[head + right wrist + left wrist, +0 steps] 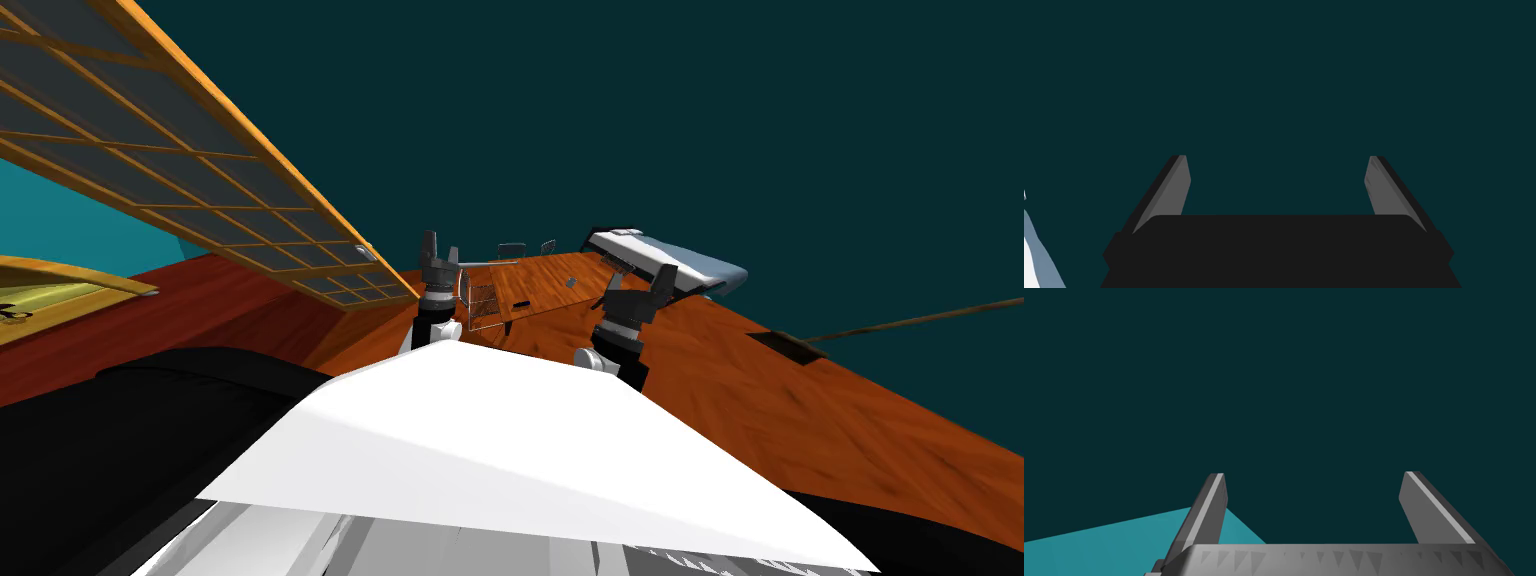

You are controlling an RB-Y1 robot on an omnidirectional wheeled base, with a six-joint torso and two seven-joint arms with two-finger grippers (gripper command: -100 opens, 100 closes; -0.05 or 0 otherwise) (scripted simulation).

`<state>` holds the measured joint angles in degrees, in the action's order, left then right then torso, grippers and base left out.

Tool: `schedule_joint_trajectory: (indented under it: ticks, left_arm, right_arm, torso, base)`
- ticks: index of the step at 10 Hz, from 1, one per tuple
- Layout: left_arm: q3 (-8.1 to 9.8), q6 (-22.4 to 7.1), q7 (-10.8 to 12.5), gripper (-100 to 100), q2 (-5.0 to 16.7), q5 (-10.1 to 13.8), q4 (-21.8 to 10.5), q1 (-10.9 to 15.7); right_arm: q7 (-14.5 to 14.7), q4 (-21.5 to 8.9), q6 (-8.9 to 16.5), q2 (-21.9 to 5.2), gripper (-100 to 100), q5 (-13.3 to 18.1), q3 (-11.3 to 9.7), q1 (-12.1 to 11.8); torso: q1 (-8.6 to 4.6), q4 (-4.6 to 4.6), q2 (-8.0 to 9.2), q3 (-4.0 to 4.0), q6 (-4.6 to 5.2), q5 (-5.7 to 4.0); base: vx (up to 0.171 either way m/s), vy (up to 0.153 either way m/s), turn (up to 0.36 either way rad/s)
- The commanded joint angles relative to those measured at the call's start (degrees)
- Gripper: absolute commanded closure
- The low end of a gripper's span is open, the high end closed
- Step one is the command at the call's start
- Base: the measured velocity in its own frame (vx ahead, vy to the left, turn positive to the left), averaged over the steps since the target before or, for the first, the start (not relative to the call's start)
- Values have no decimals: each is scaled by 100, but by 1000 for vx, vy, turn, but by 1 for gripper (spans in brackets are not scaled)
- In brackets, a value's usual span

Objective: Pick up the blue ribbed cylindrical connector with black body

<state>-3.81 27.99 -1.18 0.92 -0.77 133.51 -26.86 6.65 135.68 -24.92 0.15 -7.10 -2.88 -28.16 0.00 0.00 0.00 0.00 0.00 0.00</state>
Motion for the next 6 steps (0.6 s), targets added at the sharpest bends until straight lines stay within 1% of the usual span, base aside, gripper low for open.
schedule_joint_trajectory:
  ticks: [1,4,6]
  left_arm:
    - [0,0,0,0,0,0,0,0]
    - [0,0,0,0,1,0,0,1]
    - [1,0,0,0,1,0,-1,2]
  right_arm:
    - [59,-62,11,-279,-100,145,-25,-18]
    - [183,-254,38,-721,-100,486,-99,-37]
    - [283,-474,61,-1033,-100,799,-179,-43]
  torso:
    - [0,0,0,0,0,0]
    - [-31,10,44,25,-1,-7]
    - [-39,9,42,24,-2,-9]
  base:
    - [-65,-52,113]
    - [-113,-76,172]
    - [-118,-99,234]
